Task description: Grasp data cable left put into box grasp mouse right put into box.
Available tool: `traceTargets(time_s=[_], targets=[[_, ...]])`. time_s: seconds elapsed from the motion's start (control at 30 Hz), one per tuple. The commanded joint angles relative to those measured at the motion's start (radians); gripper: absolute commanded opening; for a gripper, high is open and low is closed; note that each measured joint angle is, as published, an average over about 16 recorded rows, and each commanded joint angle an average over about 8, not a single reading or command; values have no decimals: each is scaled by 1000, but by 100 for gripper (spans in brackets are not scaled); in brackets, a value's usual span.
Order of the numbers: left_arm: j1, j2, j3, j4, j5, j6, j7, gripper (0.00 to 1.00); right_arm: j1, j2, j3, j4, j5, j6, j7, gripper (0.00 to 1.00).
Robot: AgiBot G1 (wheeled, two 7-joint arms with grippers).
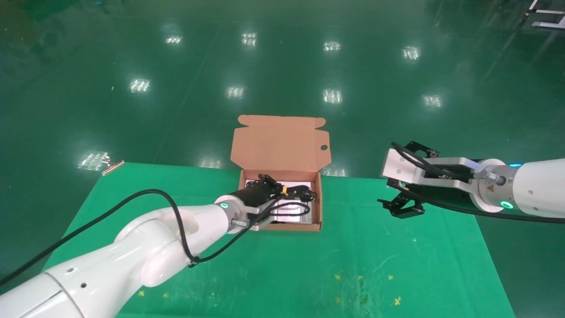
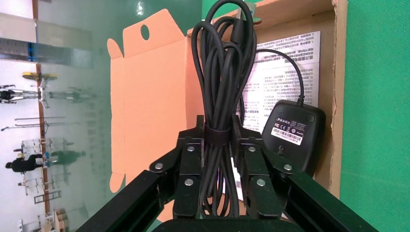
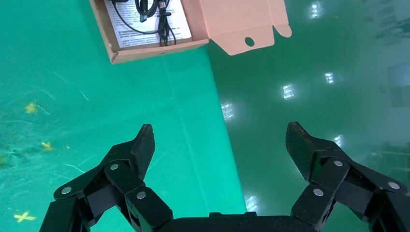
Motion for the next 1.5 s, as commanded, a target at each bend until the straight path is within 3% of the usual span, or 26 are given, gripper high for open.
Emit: traceTargets(time_s=[0.03,0.3,0.77,0.93,1.5], targets=[[3,-10,3,-15,-3,2,0,100,0,-4,0,-8,3,-1,-4,100],[0,-32,-11,-53,-32,23,-42,100,24,-1,17,-10,12,15,-34,100],[-108,-74,-109,-82,-130,61,-116,100,122,1,69,-8,6,18,-108,100],[-87,-113,-160,-104,-217,124,-93,100,80,7,129,-8,56,-25,-128,100],[40,-307,-403,-215,-642,436,31,100,-179,28,468,-24,349,-278,-246,100]])
